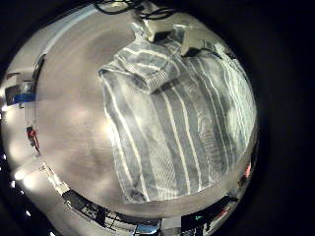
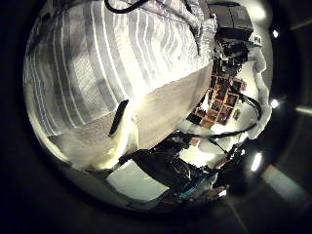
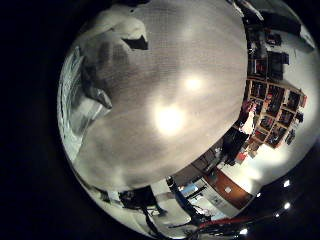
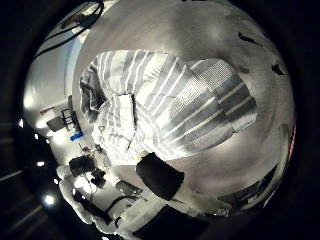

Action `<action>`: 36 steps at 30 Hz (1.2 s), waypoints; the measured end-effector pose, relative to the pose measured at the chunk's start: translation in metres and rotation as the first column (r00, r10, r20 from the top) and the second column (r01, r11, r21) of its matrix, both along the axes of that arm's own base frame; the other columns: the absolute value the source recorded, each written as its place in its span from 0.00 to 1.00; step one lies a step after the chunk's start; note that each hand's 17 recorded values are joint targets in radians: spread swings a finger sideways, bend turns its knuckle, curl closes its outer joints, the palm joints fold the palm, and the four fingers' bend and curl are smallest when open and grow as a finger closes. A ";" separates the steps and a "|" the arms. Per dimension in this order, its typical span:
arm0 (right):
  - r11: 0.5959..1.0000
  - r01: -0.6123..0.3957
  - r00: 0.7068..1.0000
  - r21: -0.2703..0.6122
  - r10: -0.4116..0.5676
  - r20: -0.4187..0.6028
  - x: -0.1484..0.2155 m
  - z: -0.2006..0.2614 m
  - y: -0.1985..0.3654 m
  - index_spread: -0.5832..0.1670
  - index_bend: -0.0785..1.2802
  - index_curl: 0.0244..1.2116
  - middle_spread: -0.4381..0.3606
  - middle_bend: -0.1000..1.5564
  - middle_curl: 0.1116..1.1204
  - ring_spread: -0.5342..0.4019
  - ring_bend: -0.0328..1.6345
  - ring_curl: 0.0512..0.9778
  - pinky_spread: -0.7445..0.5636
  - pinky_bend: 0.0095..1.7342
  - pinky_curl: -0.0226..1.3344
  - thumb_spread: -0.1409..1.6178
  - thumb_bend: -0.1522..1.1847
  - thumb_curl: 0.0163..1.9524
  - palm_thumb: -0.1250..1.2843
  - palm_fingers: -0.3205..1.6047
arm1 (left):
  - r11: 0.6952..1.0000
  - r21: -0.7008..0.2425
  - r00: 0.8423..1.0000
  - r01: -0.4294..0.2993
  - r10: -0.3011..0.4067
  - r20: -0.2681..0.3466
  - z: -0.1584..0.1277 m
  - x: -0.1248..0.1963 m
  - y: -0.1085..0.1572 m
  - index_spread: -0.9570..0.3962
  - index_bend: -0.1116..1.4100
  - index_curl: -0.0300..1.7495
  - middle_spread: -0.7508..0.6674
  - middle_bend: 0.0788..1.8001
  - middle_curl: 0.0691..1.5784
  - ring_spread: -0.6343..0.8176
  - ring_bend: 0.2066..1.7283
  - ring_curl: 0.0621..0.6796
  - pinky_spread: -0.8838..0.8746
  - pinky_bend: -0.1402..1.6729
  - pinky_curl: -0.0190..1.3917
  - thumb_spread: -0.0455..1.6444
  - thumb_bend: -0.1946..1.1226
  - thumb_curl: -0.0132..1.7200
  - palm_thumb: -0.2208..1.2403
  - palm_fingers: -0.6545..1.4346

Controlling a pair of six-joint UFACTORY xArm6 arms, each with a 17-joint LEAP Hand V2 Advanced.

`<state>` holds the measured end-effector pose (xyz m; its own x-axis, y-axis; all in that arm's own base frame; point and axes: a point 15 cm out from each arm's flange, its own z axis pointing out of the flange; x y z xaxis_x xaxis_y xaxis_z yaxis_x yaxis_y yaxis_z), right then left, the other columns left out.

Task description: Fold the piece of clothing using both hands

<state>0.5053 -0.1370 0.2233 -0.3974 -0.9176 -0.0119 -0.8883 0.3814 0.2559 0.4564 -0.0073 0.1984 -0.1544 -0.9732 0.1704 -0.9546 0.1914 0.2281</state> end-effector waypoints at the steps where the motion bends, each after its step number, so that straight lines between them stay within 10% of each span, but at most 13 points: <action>1: 1.000 -0.004 1.000 0.001 0.004 -0.003 0.000 -0.002 0.002 0.57 0.19 0.29 0.65 0.38 0.30 0.60 0.63 0.30 0.75 0.57 0.34 0.75 0.10 0.15 0.28 0.31 | 1.000 0.000 1.000 -0.001 0.001 0.001 -0.001 0.002 0.000 0.71 0.20 0.27 0.72 0.05 0.17 0.76 0.21 0.28 0.81 0.19 0.31 0.73 0.13 0.21 0.46 0.35; 18: 0.995 0.007 0.987 0.096 0.008 -0.159 -0.020 -0.047 0.024 0.54 0.19 0.29 0.53 0.42 0.33 0.38 0.72 0.34 0.49 0.65 0.34 0.74 0.10 0.16 0.32 0.43 | 1.000 0.002 1.000 0.001 -0.001 0.008 -0.002 0.012 -0.002 0.71 0.20 0.25 0.72 0.05 0.15 0.77 0.21 0.27 0.80 0.20 0.28 0.73 0.13 0.21 0.46 0.36; 25: 0.994 -0.011 0.985 0.107 0.029 -0.169 -0.022 -0.045 0.032 0.41 0.24 0.32 0.39 0.52 0.39 0.29 0.74 0.34 0.32 0.63 0.30 0.74 0.11 0.17 0.37 0.65 | 1.000 0.002 1.000 -0.004 0.003 0.013 0.002 0.012 0.001 0.71 0.20 0.25 0.72 0.06 0.15 0.77 0.21 0.27 0.80 0.21 0.27 0.73 0.13 0.21 0.46 0.36; 30: 0.994 -0.029 0.988 0.102 0.044 -0.149 -0.018 -0.035 0.039 0.28 0.38 0.42 0.31 0.61 0.46 0.29 0.75 0.38 0.19 0.58 0.29 0.74 0.13 0.18 0.47 0.83 | 1.000 0.001 1.000 -0.005 0.005 0.017 0.004 0.013 0.003 0.71 0.20 0.24 0.72 0.06 0.15 0.77 0.20 0.27 0.80 0.21 0.26 0.73 0.13 0.21 0.46 0.36; 36: 0.993 -0.037 0.984 0.108 0.055 -0.168 -0.026 -0.026 0.044 0.26 0.62 0.57 0.31 0.73 0.54 0.33 0.80 0.45 0.27 0.68 0.35 0.72 0.18 0.22 0.66 0.87 | 1.000 -0.003 1.000 -0.005 0.005 0.024 0.008 0.013 0.003 0.71 0.20 0.24 0.72 0.06 0.15 0.76 0.21 0.27 0.80 0.21 0.26 0.73 0.13 0.21 0.46 0.36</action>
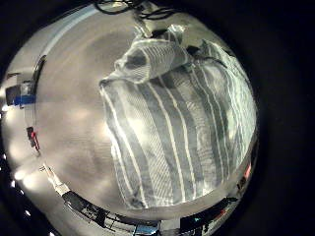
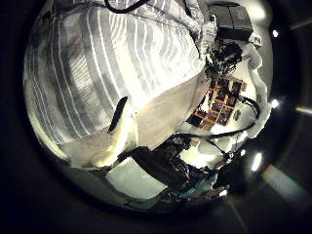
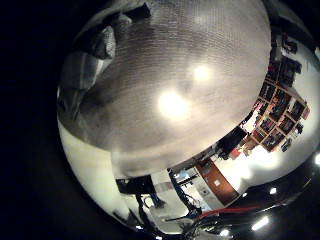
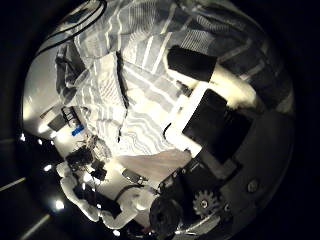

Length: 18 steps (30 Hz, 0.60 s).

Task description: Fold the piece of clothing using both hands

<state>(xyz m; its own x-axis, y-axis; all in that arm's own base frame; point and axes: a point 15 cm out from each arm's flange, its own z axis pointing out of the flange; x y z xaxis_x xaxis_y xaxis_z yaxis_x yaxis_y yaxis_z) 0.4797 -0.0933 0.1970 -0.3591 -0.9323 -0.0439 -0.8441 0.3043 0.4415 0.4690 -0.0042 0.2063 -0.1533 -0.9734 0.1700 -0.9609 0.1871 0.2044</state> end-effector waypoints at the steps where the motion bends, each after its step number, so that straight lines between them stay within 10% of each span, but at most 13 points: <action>1: 1.000 -0.002 1.000 0.002 0.002 0.001 -0.001 0.004 -0.001 0.27 0.65 0.59 0.32 0.75 0.55 0.33 0.81 0.46 0.29 0.70 0.36 0.71 0.19 0.22 0.69 0.86 | 1.000 0.000 1.000 -0.001 0.001 0.004 0.002 0.001 0.000 0.71 0.20 0.24 0.72 0.06 0.15 0.76 0.21 0.27 0.80 0.21 0.26 0.73 0.13 0.21 0.46 0.36; 18: 0.994 0.108 0.992 0.019 -0.109 0.062 -0.049 0.040 -0.100 0.36 0.80 0.75 0.37 0.87 0.61 0.38 0.91 0.57 0.40 0.79 0.46 0.72 0.19 0.33 0.81 0.77 | 0.999 -0.033 0.999 0.042 -0.042 0.020 0.027 -0.015 -0.022 0.71 0.20 0.24 0.71 0.06 0.14 0.76 0.20 0.26 0.80 0.20 0.25 0.74 0.13 0.21 0.46 0.37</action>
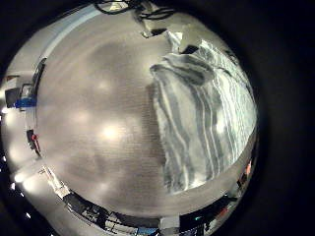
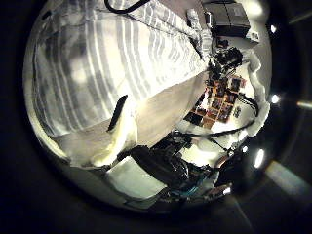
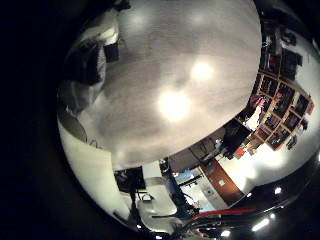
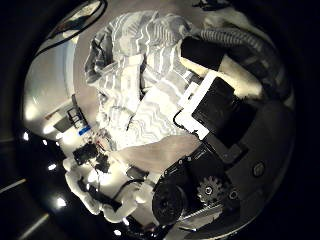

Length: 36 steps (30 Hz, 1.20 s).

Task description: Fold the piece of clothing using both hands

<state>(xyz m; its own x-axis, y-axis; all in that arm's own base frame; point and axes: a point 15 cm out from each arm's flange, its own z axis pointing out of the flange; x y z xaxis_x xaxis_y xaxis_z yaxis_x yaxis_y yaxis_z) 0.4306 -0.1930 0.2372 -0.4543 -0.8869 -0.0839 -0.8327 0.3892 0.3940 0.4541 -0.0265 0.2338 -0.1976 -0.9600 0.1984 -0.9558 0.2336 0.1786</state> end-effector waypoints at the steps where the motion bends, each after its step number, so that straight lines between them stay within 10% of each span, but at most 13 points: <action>1: 1.000 0.011 1.000 -0.001 -0.011 0.006 -0.004 0.002 -0.009 0.36 0.80 0.75 0.37 0.87 0.61 0.38 0.91 0.57 0.40 0.79 0.47 0.72 0.19 0.33 0.81 0.77 | 1.000 -0.003 1.000 0.005 -0.005 0.000 0.001 -0.003 -0.003 0.71 0.20 0.24 0.71 0.06 0.14 0.76 0.20 0.26 0.80 0.20 0.25 0.74 0.13 0.21 0.46 0.37; 11: 0.997 0.071 0.993 -0.035 -0.067 0.098 -0.028 0.061 -0.047 0.38 0.79 0.77 0.38 0.88 0.60 0.38 0.92 0.58 0.40 0.78 0.49 0.73 0.16 0.36 0.82 0.77 | 1.000 -0.001 0.999 0.006 -0.006 -0.036 -0.015 -0.012 -0.004 0.71 0.20 0.24 0.71 0.06 0.14 0.76 0.20 0.25 0.80 0.20 0.25 0.74 0.13 0.21 0.46 0.37; 20: 0.986 -0.119 0.961 -0.113 0.143 0.236 -0.009 0.151 0.048 0.38 0.79 0.78 0.39 0.88 0.59 0.39 0.92 0.58 0.40 0.77 0.51 0.73 0.14 0.39 0.83 0.77 | 0.998 -0.003 0.997 -0.057 0.057 -0.043 -0.025 -0.014 0.038 0.71 0.20 0.24 0.71 0.06 0.14 0.75 0.21 0.26 0.79 0.21 0.25 0.74 0.13 0.21 0.46 0.38; 29: 0.897 -0.415 0.854 -0.149 0.441 0.277 0.010 0.186 0.238 0.39 0.79 0.79 0.39 0.88 0.58 0.39 0.91 0.58 0.40 0.76 0.52 0.72 0.11 0.40 0.83 0.77 | 0.982 -0.005 0.982 -0.189 0.189 -0.003 -0.005 -0.025 0.125 0.70 0.19 0.24 0.69 0.06 0.15 0.74 0.22 0.26 0.79 0.21 0.25 0.74 0.13 0.21 0.46 0.39; 36: 0.766 -0.620 0.714 -0.172 0.641 0.280 0.008 0.150 0.397 0.39 0.80 0.79 0.40 0.88 0.58 0.39 0.91 0.58 0.39 0.75 0.53 0.72 0.11 0.41 0.83 0.78 | 0.960 0.002 0.960 -0.279 0.279 0.003 0.008 -0.049 0.192 0.70 0.19 0.23 0.68 0.06 0.15 0.73 0.23 0.27 0.78 0.21 0.25 0.74 0.13 0.21 0.46 0.39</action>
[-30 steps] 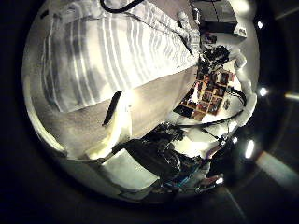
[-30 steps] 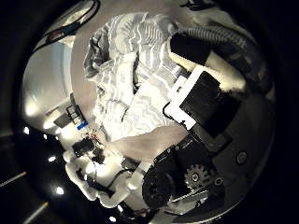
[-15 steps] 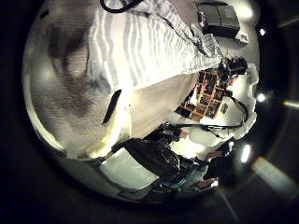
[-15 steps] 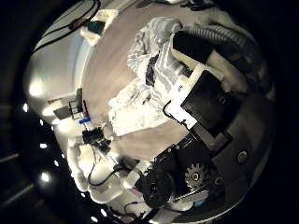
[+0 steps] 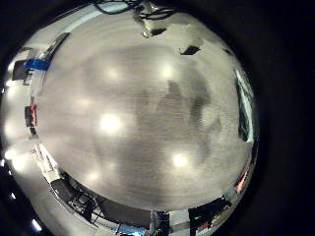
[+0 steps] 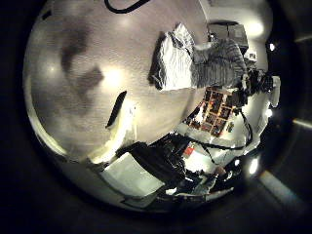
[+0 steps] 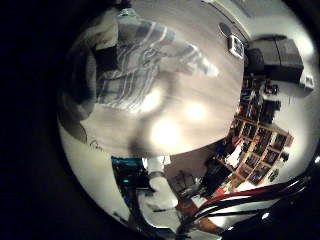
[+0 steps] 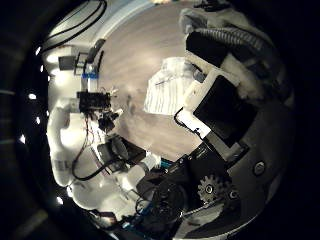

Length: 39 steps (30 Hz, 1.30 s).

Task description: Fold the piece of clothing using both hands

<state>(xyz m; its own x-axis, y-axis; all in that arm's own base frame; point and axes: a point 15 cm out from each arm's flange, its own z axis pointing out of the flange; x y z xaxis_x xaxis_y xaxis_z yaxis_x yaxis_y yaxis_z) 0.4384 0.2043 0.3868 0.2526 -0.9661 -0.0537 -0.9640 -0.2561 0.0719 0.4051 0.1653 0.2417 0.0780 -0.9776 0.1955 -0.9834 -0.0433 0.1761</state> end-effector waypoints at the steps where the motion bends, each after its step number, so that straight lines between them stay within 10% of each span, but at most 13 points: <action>1: 1.000 -0.021 1.000 0.003 0.021 0.011 0.006 -0.011 0.017 0.40 0.80 0.79 0.40 0.88 0.58 0.39 0.91 0.58 0.40 0.74 0.53 0.72 0.11 0.41 0.83 0.77 | 1.000 -0.002 1.000 -0.009 0.009 0.002 0.003 -0.004 0.005 0.70 0.19 0.23 0.68 0.06 0.15 0.73 0.23 0.27 0.78 0.21 0.25 0.74 0.13 0.21 0.46 0.39; 11: 0.985 -0.169 0.986 0.017 0.169 0.014 0.022 -0.111 0.125 0.38 0.72 0.76 0.38 0.86 0.55 0.37 0.90 0.57 0.36 0.73 0.53 0.74 0.07 0.37 0.60 0.74 | 0.997 -0.011 0.998 -0.070 0.070 0.008 0.009 -0.054 0.049 0.70 0.19 0.23 0.68 0.06 0.16 0.73 0.22 0.26 0.78 0.22 0.25 0.74 0.13 0.21 0.46 0.38; 16: 0.974 -0.224 0.974 0.025 0.224 0.023 0.026 -0.106 0.116 0.27 0.26 0.62 0.31 0.63 0.45 0.32 0.85 0.55 0.29 0.80 0.54 0.76 0.09 0.32 0.50 0.26 | 0.997 -0.012 0.997 -0.079 0.080 0.011 0.013 -0.067 0.053 0.70 0.19 0.23 0.68 0.06 0.16 0.73 0.22 0.26 0.78 0.22 0.25 0.74 0.13 0.21 0.46 0.38; 19: 0.969 -0.239 0.970 0.063 0.235 0.061 0.027 -0.079 0.110 0.18 0.24 0.51 0.35 0.50 0.36 0.40 0.73 0.45 0.43 0.74 0.51 0.77 0.09 0.30 0.47 0.14 | 0.997 -0.013 0.997 -0.077 0.077 0.015 0.015 -0.070 0.050 0.70 0.19 0.23 0.68 0.06 0.16 0.73 0.22 0.26 0.78 0.22 0.25 0.74 0.13 0.21 0.46 0.38; 28: 0.951 -0.205 0.969 0.231 0.164 0.185 0.016 0.033 0.054 0.13 0.22 0.38 0.37 0.34 0.25 0.65 0.59 0.29 0.79 0.63 0.40 0.78 0.10 0.25 0.47 0.19 | 0.999 -0.003 0.998 -0.050 0.050 0.026 0.034 -0.084 0.021 0.70 0.19 0.23 0.68 0.06 0.16 0.73 0.23 0.26 0.78 0.21 0.25 0.74 0.13 0.21 0.46 0.38; 39: 0.974 -0.060 0.976 0.218 0.011 0.219 -0.002 0.094 -0.094 0.16 0.22 0.34 0.39 0.31 0.24 0.66 0.54 0.24 0.90 0.53 0.32 0.80 0.10 0.23 0.49 0.25 | 0.999 0.043 0.997 0.006 -0.009 0.072 0.075 -0.081 -0.064 0.70 0.20 0.23 0.68 0.06 0.16 0.73 0.23 0.25 0.78 0.21 0.25 0.74 0.13 0.21 0.46 0.39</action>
<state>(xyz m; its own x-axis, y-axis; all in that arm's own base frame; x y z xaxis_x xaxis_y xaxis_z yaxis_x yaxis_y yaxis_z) 0.4361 0.1105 0.4803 0.3159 -0.9260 -0.2066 -0.9403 -0.2765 -0.1985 0.3236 0.1017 0.3166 0.0578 -0.9857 0.1581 -0.9938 -0.0418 0.1029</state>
